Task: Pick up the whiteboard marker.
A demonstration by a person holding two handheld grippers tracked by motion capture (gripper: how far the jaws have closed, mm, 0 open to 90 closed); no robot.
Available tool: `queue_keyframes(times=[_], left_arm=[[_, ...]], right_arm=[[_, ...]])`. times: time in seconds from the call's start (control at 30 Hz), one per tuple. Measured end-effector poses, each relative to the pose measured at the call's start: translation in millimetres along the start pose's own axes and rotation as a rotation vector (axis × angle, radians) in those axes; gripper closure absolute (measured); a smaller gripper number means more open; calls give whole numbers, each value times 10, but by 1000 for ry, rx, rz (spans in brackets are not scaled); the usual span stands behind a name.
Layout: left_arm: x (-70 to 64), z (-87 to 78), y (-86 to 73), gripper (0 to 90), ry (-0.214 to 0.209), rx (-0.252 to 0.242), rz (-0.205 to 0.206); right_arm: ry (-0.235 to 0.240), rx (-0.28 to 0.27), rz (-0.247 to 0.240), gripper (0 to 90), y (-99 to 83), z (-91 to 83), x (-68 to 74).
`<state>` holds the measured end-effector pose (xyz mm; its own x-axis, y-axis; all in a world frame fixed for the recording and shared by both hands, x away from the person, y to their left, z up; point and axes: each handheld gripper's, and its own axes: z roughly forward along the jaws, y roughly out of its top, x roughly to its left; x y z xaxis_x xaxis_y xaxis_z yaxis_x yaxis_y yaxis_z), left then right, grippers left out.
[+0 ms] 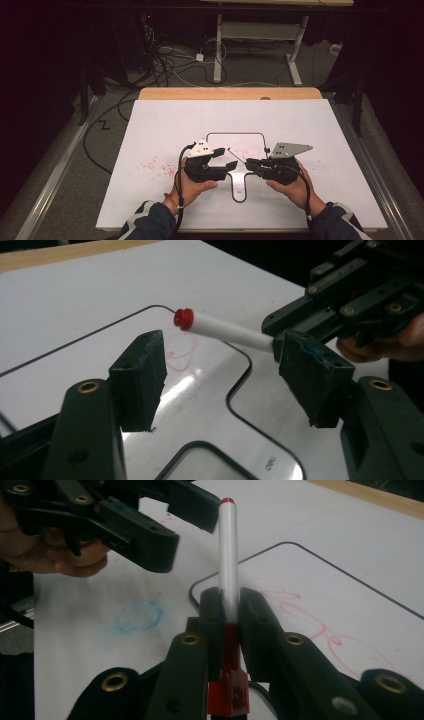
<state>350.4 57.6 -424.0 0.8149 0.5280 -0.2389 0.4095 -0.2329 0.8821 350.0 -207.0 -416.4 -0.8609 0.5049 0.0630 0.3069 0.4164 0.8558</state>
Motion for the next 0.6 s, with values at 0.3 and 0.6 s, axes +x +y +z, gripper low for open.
queue_keyframes(times=[0.3, 0.6], left_arm=[[-22, 46, 49, 600, -76, -67, -47], [-131, 87, 96, 777, -95, -81, 23]], right_arm=[[2, 11, -61, 820, -35, 87, 87], [-16, 21, -99, 818, -43, 135, 138]])
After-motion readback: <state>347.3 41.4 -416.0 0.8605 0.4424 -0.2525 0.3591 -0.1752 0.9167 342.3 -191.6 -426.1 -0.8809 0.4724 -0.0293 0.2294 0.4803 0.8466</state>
